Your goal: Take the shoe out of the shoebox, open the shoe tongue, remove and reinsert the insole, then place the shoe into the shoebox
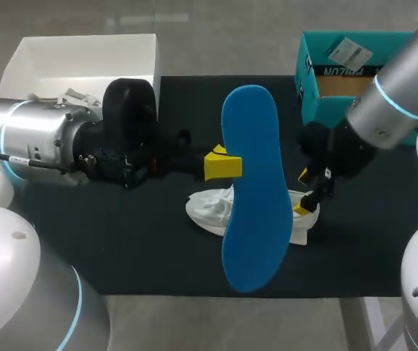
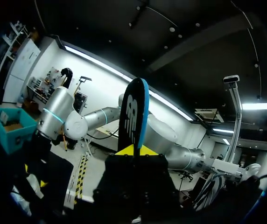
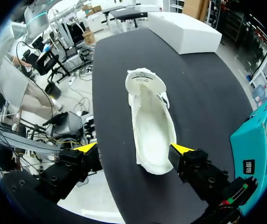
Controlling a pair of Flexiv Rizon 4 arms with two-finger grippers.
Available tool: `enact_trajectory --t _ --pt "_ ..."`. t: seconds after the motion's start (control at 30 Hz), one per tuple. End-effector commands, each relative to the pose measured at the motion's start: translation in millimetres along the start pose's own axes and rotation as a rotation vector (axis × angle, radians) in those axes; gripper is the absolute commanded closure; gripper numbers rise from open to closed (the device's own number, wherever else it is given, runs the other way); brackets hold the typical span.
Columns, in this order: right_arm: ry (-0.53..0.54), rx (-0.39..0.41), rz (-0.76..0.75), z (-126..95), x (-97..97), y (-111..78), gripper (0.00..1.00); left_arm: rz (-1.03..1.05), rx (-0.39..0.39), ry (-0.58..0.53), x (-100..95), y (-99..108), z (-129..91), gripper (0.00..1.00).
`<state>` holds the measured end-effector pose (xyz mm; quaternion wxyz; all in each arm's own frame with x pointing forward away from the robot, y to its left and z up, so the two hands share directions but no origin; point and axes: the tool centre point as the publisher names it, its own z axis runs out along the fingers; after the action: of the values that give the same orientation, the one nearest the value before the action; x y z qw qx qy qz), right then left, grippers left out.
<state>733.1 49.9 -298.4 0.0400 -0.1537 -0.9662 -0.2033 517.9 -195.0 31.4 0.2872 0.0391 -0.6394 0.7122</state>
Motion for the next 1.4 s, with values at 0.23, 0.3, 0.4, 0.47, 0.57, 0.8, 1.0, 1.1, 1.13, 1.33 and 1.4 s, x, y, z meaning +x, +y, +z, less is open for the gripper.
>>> enact_trajectory --t 0.23,0.3,0.4,0.47,0.57,0.8,1.0,1.1,1.13,1.33,1.4 --pt "0.029 0.216 0.012 -10.2 12.5 1.0 0.00 0.000 0.004 -0.003 1.1 0.2 4.1 1.00" --pt "0.029 0.222 0.015 -11.4 13.8 1.1 0.00 0.000 0.004 -0.003 1.1 0.2 4.1 1.00" --pt "0.026 0.235 0.018 -12.8 14.4 0.4 0.00 0.000 0.004 -0.003 1.1 0.2 4.1 1.00" --pt "0.029 0.253 0.024 -13.5 14.2 0.6 0.00 0.000 0.004 -0.003 1.1 0.2 4.1 1.00" --pt "0.026 0.259 0.022 -13.2 12.7 1.8 0.00 0.000 0.004 -0.003 1.1 0.2 4.1 1.00" --pt "0.019 0.264 0.026 -14.1 8.5 2.6 0.00 0.000 0.004 -0.003 1.1 0.2 4.1 1.00" --pt "-0.029 0.248 0.037 -16.7 9.8 2.9 0.00 0.000 0.004 -0.003 1.1 0.2 4.1 1.00" --pt "-0.029 0.248 0.037 -16.7 9.8 2.9 0.00 0.000 0.004 -0.003 1.1 0.2 4.1 1.00" --pt "-0.029 0.248 0.037 -16.7 9.8 2.9 0.00 0.000 0.004 -0.003 1.1 0.2 4.1 1.00" --pt "-0.029 0.248 0.037 -16.7 9.8 2.9 0.00 0.000 0.004 -0.003 1.1 0.2 4.1 1.00" --pt "-0.029 0.248 0.037 -16.7 9.8 2.9 0.00 0.000 0.004 -0.003 1.1 0.2 4.1 1.00"
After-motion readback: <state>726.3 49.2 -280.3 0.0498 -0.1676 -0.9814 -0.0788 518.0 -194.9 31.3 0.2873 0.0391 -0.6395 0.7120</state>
